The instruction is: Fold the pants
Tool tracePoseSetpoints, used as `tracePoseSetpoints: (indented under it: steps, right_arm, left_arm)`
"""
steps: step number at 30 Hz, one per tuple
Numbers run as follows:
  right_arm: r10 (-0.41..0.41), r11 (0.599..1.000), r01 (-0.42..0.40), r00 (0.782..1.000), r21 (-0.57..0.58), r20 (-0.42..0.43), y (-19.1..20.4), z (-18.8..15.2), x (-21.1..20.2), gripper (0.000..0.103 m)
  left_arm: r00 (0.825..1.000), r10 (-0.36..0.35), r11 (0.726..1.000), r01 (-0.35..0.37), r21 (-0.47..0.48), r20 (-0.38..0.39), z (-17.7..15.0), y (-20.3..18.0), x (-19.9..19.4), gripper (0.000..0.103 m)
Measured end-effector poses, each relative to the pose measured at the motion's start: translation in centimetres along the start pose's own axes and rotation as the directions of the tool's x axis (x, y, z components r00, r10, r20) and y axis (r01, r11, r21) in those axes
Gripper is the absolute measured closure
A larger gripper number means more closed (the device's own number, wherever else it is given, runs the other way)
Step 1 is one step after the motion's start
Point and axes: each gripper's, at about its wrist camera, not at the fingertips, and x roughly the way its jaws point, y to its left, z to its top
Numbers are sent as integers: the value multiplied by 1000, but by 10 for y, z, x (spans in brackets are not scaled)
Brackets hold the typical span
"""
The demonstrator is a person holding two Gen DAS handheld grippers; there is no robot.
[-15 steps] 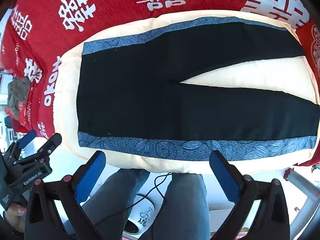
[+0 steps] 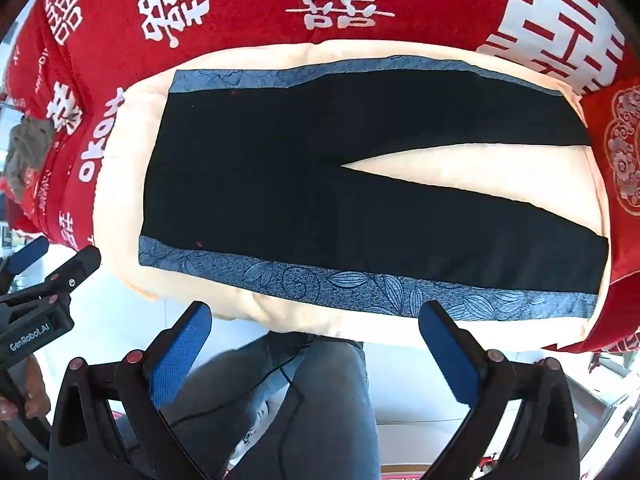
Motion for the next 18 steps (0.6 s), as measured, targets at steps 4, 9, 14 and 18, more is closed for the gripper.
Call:
tracePoseSetpoints:
  steps: [4,9,14,18]
  right_arm:
    - [-29,999,29,1000,42,7,3,-2,0,0]
    - [-63,996,63,998,59,4,14,-11,1,0]
    - [-88,994,87,996,59,13,24,-17,1,0]
    - [-99,993,98,995,68,12,29,-23,1,0]
  left_arm:
    - [1000,-5,1000,5,14,0,-4,7,1,0]
    - [1000,-5,1000,5,31,-3,-9,15,5,0]
    - [1000,-11,1000,11,29,-1,-15,23,8,0]
    - [1000,-18,999,18,29,7,-17,30,8,0]
